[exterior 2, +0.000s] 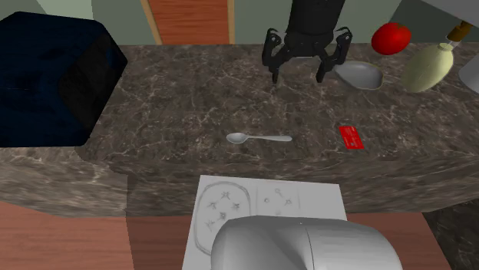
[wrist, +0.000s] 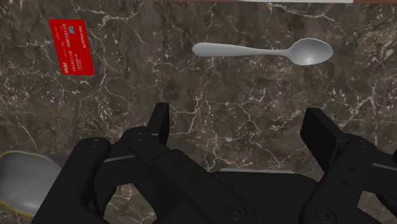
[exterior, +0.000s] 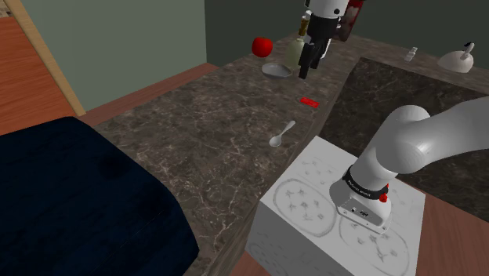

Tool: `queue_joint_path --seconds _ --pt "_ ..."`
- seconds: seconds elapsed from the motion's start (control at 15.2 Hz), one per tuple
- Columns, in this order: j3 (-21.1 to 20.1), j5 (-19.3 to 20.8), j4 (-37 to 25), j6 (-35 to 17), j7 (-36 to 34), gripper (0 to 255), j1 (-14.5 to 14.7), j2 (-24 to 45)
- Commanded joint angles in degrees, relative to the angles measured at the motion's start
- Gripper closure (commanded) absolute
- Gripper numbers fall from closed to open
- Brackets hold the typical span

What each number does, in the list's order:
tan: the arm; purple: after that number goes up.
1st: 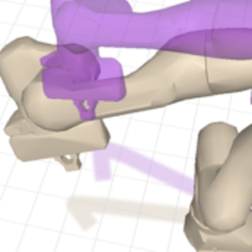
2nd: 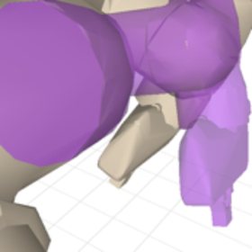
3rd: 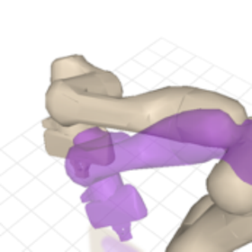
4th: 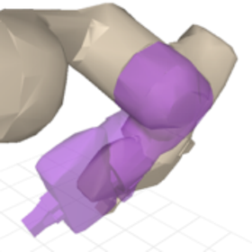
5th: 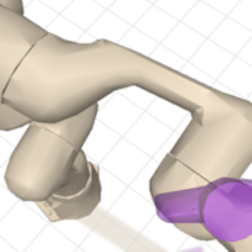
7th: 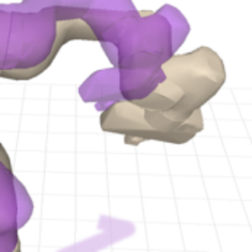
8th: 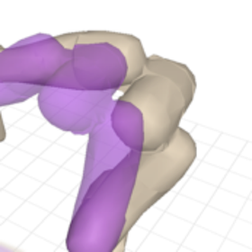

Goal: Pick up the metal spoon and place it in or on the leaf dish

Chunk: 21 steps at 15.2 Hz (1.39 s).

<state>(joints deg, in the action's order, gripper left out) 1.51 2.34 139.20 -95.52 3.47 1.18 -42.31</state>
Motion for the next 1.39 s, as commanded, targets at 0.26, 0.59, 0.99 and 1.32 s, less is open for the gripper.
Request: queue_joint_path --seconds 0.26,0.59,0.99,1.32 --pt "-3.2 -2.1 8.4 -7.8 -3.9 0 1.5 -3.0" --pt "-8.0 -5.1 17.3 -18.5 -9.0 0 4.0 -4.2" --pt "-15.0 -8.8 25.1 -33.7 -16.0 0 7.5 -0.4" --pt "-17.8 -9.6 27.6 -42.2 -18.4 0 8.0 4.6"
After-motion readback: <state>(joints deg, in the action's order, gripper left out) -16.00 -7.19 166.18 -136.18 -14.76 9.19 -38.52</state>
